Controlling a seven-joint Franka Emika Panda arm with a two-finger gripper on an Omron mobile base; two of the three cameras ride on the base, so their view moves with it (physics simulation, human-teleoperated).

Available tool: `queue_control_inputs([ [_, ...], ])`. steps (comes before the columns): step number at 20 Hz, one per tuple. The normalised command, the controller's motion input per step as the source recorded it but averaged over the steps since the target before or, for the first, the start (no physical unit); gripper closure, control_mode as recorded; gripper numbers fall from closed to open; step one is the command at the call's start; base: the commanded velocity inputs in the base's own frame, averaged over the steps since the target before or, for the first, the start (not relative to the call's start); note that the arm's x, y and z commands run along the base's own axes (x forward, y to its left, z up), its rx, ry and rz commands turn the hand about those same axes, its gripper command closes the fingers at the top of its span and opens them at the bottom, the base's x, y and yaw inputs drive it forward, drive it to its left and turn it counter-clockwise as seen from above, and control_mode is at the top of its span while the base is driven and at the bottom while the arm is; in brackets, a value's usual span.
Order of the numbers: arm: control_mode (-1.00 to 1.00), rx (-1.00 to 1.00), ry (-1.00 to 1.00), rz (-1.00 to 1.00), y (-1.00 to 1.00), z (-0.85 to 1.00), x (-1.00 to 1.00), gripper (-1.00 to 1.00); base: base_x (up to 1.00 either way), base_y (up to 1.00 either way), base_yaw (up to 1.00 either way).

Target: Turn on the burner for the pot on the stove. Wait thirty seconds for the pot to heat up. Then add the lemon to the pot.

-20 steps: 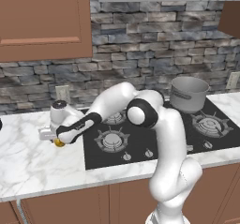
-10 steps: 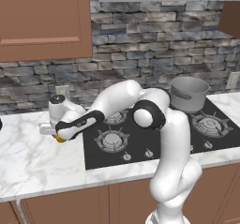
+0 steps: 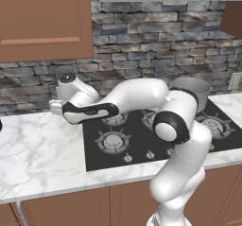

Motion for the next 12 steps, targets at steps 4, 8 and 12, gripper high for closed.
queue_control_inputs([
  [4,-1.0,0.0,-0.04,-0.08,-0.86,0.94,-0.22,1.0,0.0,0.0,0.0],
  [8,-1.0,0.0,-0.06,0.0,-0.99,0.74,-0.5,1.0,0.0,0.0,0.0],
  [12,-1.0,0.0,-0.02,0.0,-1.0,0.26,-0.75,1.0,0.0,0.0,0.0],
])
